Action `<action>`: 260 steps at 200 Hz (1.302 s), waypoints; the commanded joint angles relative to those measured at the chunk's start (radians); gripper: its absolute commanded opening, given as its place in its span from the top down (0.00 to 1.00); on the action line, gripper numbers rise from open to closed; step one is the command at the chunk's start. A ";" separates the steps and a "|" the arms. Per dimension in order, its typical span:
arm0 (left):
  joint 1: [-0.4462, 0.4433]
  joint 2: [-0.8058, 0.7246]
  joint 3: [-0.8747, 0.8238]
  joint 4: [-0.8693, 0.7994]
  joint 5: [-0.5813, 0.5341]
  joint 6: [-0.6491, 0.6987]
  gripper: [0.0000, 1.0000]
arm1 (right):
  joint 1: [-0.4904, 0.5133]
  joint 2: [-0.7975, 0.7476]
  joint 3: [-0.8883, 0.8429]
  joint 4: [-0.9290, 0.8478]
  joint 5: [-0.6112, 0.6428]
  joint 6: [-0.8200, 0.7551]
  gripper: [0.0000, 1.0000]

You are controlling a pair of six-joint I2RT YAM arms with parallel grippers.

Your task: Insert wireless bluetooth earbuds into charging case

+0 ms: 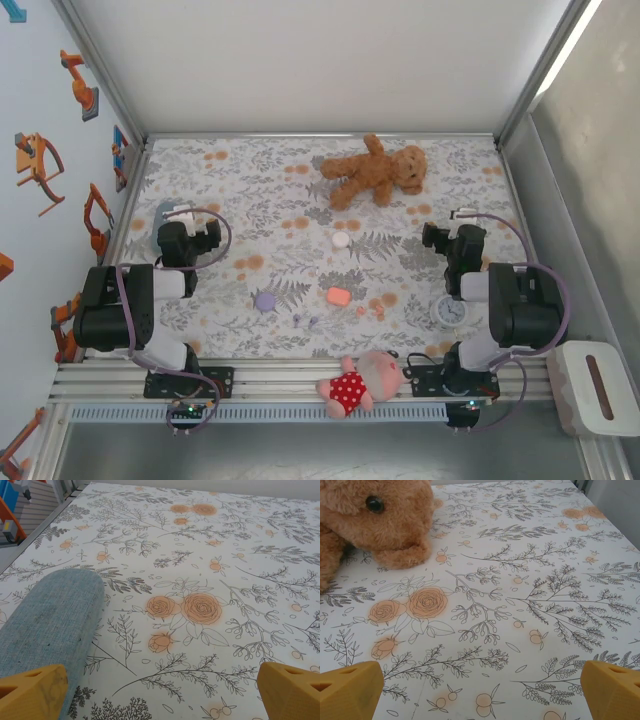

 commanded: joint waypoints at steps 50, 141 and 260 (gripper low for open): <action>-0.003 -0.003 0.017 -0.005 -0.007 0.016 0.04 | 0.003 -0.003 0.026 0.019 0.027 0.005 0.00; -0.004 -0.003 0.019 -0.005 -0.007 0.015 0.04 | 0.004 -0.003 0.026 0.019 0.026 0.005 0.00; 0.004 -0.008 0.021 -0.011 0.024 0.018 0.04 | 0.003 -0.005 0.027 0.018 0.025 0.006 0.00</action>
